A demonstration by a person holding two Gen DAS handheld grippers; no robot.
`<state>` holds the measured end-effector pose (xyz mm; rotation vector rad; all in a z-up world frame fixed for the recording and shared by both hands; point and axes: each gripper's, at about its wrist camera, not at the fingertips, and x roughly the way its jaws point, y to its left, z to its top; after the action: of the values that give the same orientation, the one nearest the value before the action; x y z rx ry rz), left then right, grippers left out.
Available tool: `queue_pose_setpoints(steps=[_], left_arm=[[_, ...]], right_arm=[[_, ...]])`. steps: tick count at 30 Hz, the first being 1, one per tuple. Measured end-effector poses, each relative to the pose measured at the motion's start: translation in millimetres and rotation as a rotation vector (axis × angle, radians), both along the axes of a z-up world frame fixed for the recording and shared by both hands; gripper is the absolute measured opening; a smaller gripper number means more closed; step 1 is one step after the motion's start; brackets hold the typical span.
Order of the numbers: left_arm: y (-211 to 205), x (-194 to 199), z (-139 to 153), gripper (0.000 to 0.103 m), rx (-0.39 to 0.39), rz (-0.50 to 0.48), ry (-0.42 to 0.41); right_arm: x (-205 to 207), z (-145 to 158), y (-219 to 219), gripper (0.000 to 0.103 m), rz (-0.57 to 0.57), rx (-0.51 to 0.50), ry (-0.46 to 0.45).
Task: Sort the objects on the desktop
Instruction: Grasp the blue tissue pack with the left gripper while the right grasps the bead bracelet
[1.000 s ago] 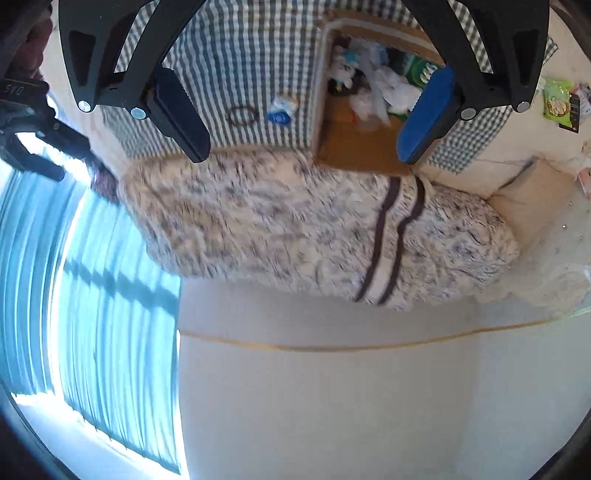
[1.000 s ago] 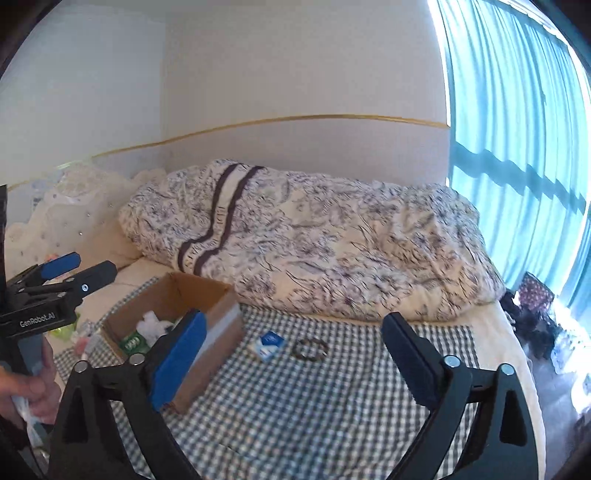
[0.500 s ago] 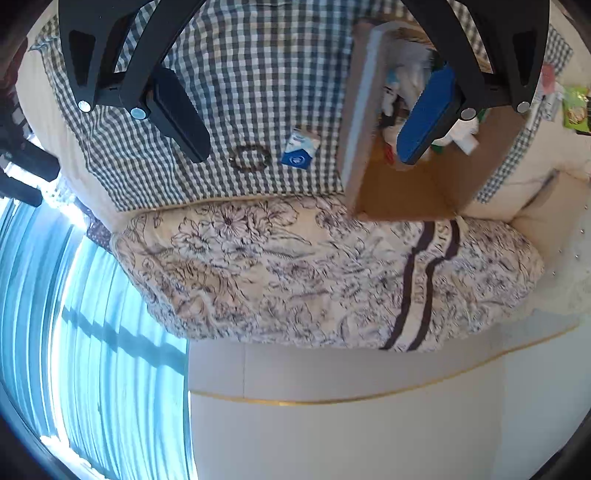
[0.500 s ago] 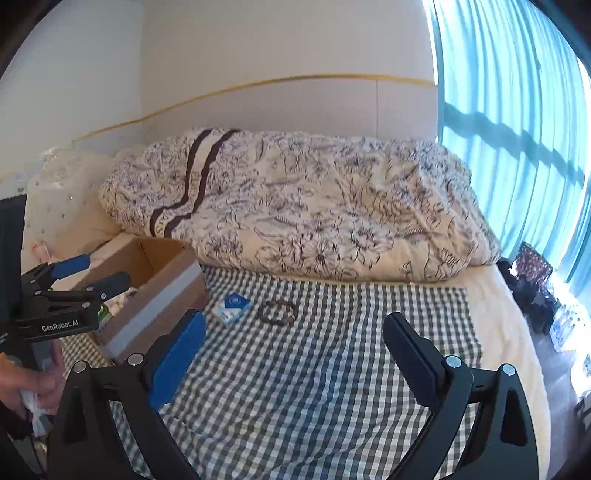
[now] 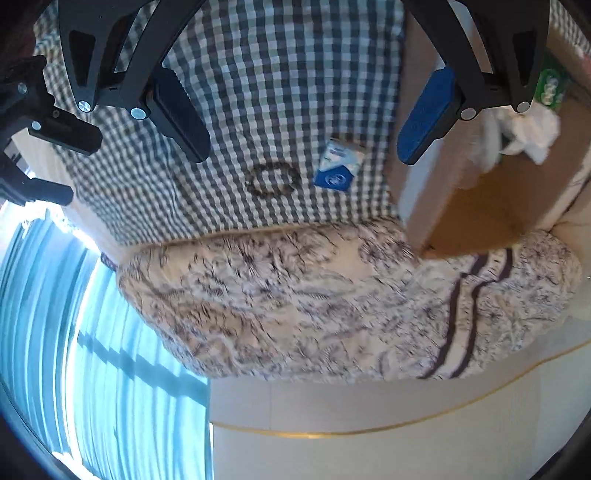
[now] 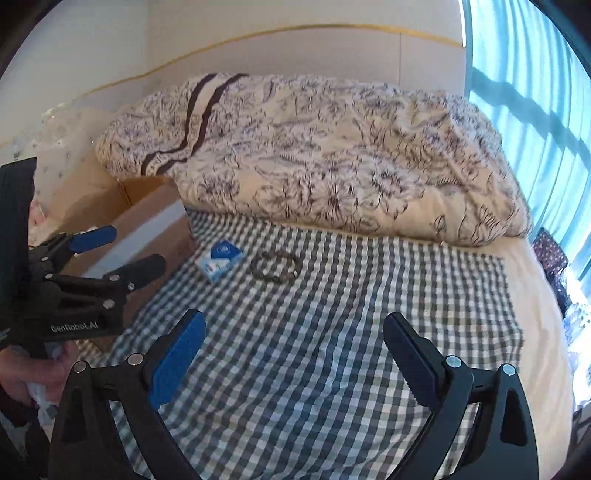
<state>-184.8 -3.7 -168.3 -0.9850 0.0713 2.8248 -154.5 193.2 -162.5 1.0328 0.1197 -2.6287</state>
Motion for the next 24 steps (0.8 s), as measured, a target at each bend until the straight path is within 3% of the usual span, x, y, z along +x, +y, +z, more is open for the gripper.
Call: queue_pose_setpoints(steps=[7, 13, 24], left_arm=[[-10.1, -48.3, -54.8, 0.103, 0.011, 0.039, -0.093], [1.1, -75.8, -80.9, 0.103, -0.074, 0.042, -0.078], [4.3, -126.3, -118.2, 0.103, -0.09, 0.019, -0.136]], right_arm=[[-33.0, -38.9, -7.4, 0.097, 0.011, 0.0, -0.063], [-59.6, -65.6, -16.5, 0.097, 0.029, -0.002, -0.095], [-92.3, -91.8, -20.9, 0.097, 0.032, -0.018, -0.116]])
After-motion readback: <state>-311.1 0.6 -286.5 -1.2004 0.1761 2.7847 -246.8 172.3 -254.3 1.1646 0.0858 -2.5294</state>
